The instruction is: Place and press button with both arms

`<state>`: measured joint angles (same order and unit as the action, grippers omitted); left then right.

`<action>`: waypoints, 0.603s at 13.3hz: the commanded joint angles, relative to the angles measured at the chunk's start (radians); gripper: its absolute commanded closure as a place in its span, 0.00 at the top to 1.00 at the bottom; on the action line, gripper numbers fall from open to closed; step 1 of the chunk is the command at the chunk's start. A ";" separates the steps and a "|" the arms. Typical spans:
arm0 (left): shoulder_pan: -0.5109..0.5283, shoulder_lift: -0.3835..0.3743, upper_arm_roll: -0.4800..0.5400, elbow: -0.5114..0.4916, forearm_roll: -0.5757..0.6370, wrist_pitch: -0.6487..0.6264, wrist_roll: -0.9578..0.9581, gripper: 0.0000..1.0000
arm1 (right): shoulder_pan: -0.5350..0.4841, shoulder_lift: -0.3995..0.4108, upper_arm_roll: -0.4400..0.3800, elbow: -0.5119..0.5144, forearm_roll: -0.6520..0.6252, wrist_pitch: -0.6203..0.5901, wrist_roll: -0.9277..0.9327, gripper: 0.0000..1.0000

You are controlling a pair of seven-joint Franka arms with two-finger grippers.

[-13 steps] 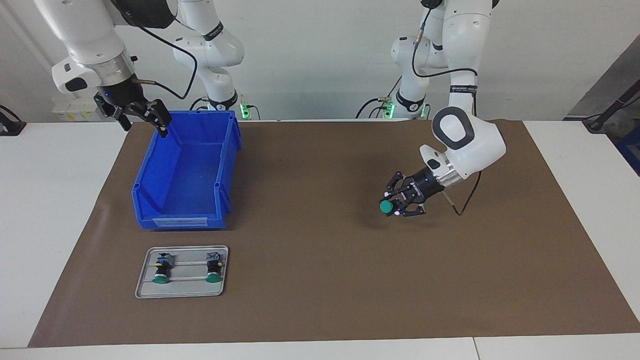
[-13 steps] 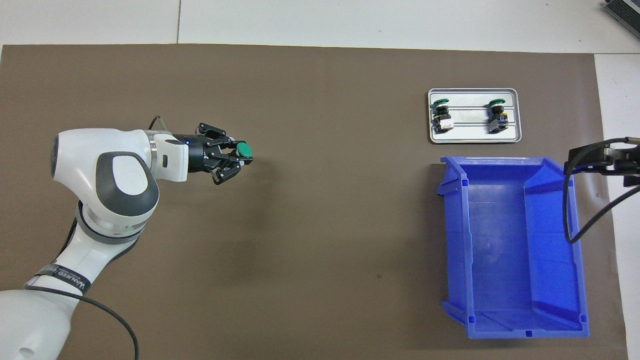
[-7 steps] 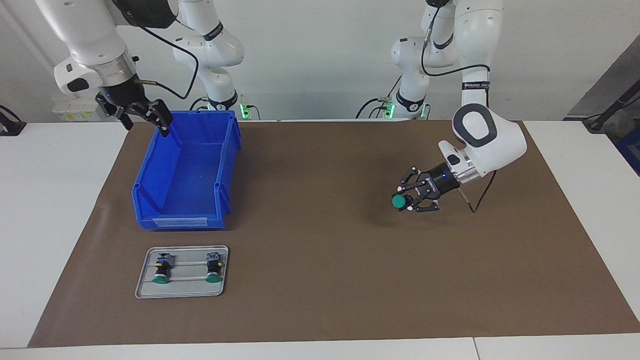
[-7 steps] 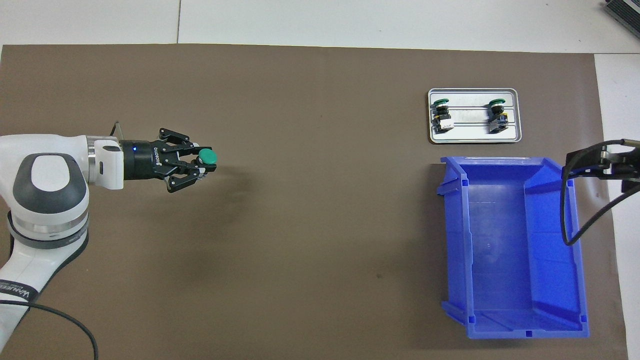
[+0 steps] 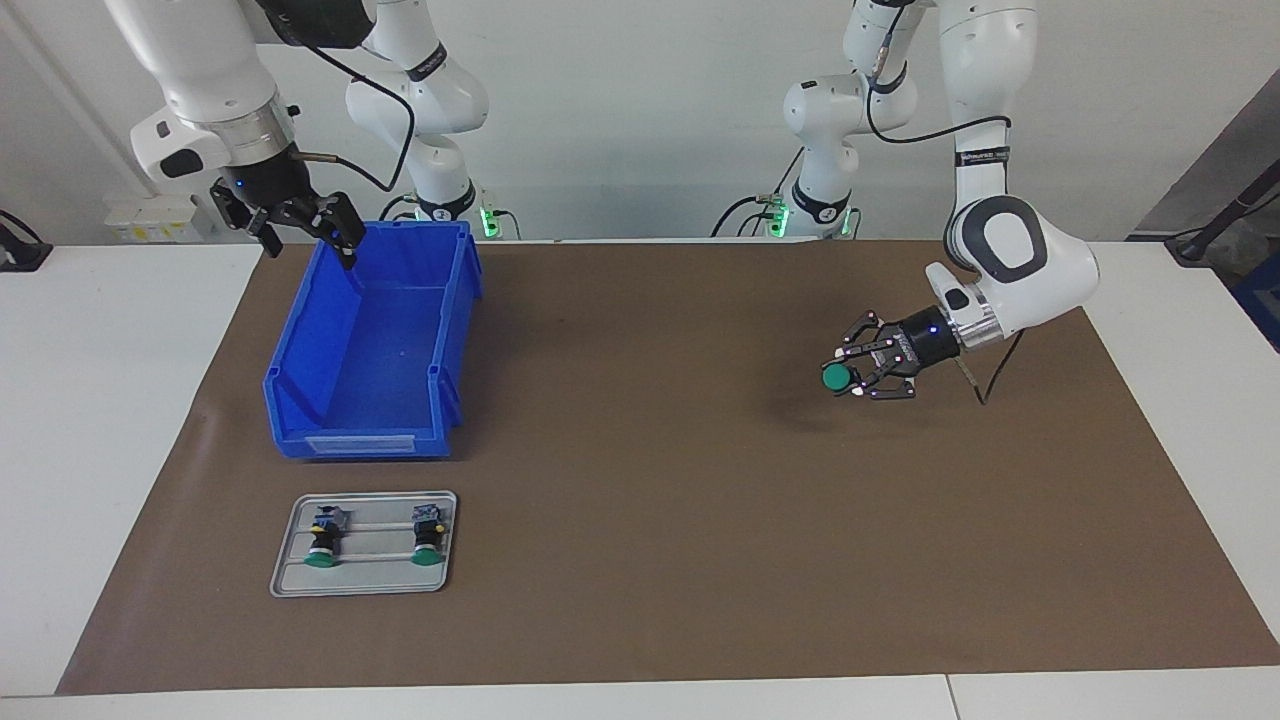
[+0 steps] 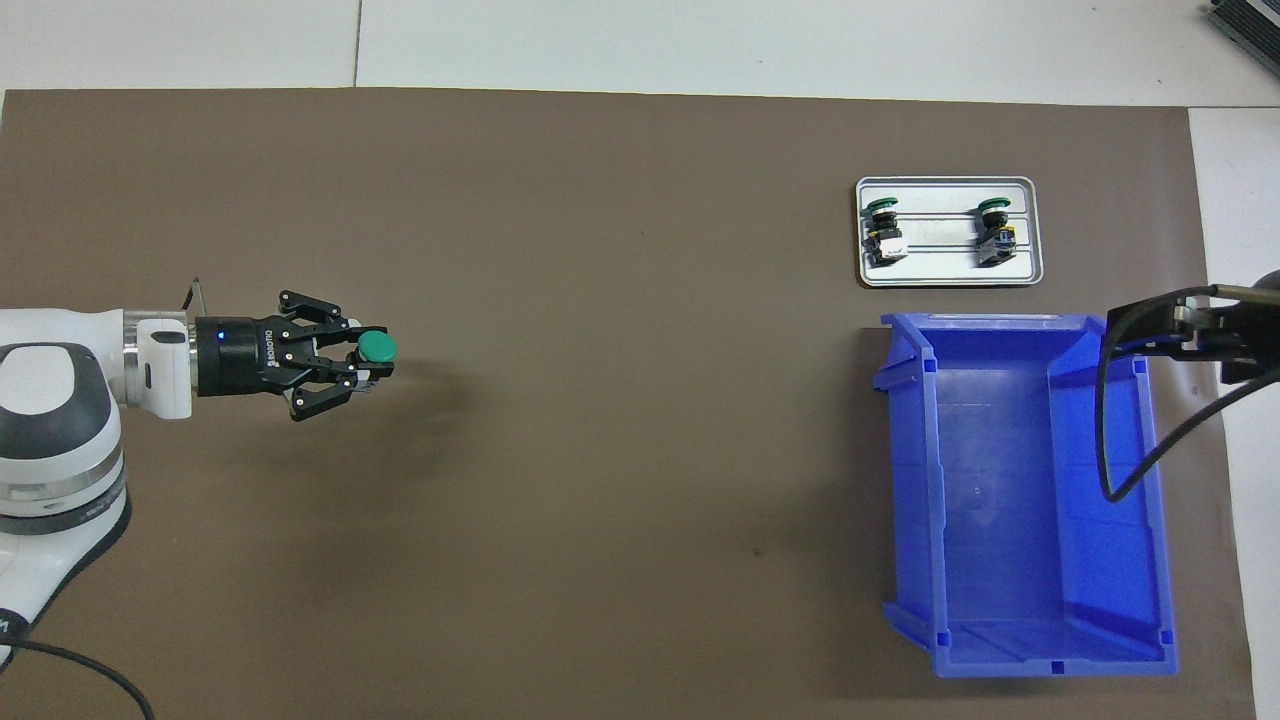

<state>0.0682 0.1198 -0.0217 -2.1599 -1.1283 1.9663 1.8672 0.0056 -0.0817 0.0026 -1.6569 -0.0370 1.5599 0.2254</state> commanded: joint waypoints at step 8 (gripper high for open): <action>0.048 -0.077 -0.004 -0.130 -0.066 -0.009 0.090 0.00 | -0.087 -0.029 -0.012 -0.024 0.000 0.015 -0.118 1.00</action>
<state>0.1029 0.0827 -0.0206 -2.2502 -1.1516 1.9638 1.9259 -0.0489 -0.0878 -0.0136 -1.6608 -0.0373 1.5606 0.1574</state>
